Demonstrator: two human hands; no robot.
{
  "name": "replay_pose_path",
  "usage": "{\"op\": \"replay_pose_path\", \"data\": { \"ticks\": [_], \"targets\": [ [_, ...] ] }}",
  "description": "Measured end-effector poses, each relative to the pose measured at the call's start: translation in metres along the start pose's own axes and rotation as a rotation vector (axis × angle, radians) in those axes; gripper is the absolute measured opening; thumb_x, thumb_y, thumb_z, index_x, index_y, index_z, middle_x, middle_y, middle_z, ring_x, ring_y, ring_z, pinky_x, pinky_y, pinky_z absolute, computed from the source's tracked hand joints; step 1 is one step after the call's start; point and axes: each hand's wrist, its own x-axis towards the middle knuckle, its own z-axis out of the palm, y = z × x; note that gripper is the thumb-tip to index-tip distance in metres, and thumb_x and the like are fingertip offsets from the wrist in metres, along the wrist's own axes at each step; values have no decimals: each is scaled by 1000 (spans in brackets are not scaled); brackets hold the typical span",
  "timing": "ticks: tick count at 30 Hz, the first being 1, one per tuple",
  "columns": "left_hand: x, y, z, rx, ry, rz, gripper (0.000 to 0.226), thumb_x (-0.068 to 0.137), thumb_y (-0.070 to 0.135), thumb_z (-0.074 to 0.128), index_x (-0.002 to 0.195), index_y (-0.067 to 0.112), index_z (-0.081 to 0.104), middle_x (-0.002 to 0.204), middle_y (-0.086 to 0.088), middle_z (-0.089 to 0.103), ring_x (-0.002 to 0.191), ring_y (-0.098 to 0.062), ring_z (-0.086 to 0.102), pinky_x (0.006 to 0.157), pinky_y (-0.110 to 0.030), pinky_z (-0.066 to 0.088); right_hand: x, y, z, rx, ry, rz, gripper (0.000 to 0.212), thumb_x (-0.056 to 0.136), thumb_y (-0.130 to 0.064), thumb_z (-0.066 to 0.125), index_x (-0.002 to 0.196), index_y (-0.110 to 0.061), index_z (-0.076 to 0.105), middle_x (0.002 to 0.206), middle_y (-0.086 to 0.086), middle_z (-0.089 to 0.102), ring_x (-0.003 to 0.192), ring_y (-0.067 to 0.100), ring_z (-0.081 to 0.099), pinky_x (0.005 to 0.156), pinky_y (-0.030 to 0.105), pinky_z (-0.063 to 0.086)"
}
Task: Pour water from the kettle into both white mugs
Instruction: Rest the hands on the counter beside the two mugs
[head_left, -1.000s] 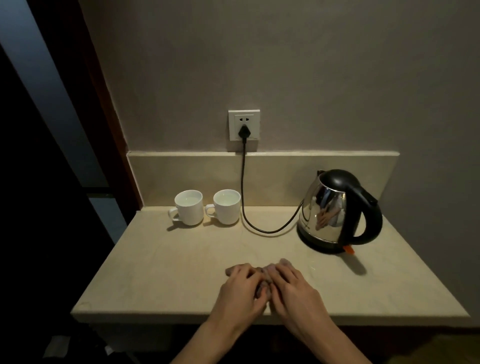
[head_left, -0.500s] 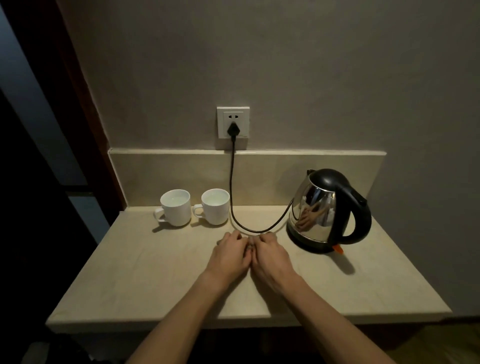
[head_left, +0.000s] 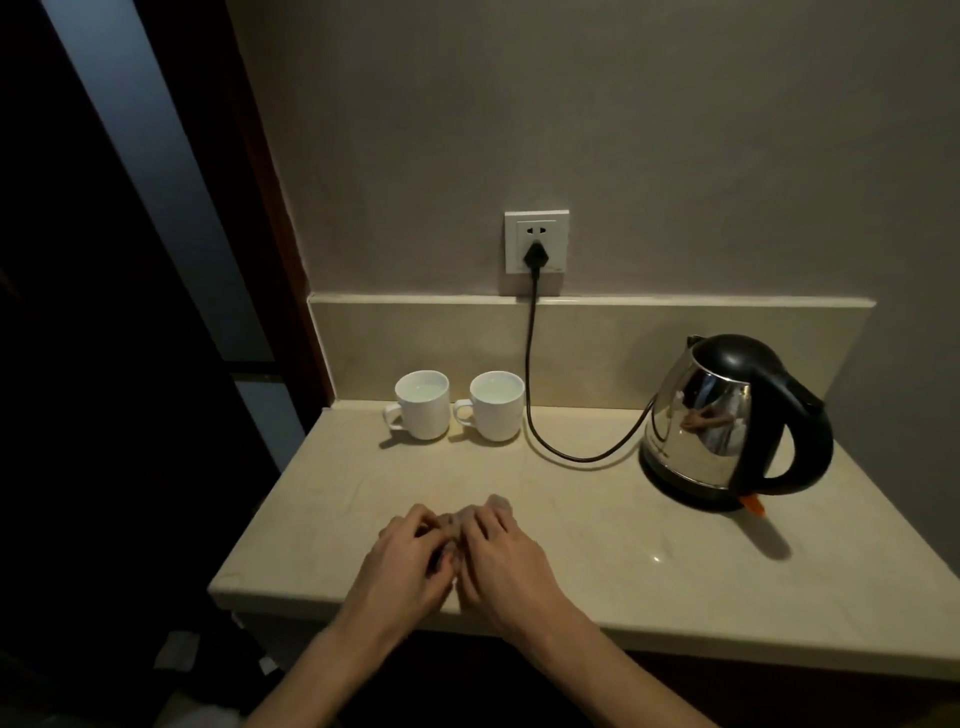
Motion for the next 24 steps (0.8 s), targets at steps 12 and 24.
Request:
{"op": "replay_pose_path", "data": {
  "ticks": [12,24],
  "targets": [
    [56,152,86,-88,-141,188,33,100,37,46,122,25,68,117,1,52,109,-22,49,85,-39,53,-109,124,-60,-29,39,487,38,100,-37,52,136,-33,60,137,-12,59,133,12,52,94,26,50],
    [109,87,60,30,-114,57,32,104,36,47,123,24,70,109,-1,53,99,-21,52,87,-40,52,-1,119,-29,12,-12,391,33,98,-28,44,121,-22,66,118,4,66,116,24,54,88,36,53]
  ]
}}
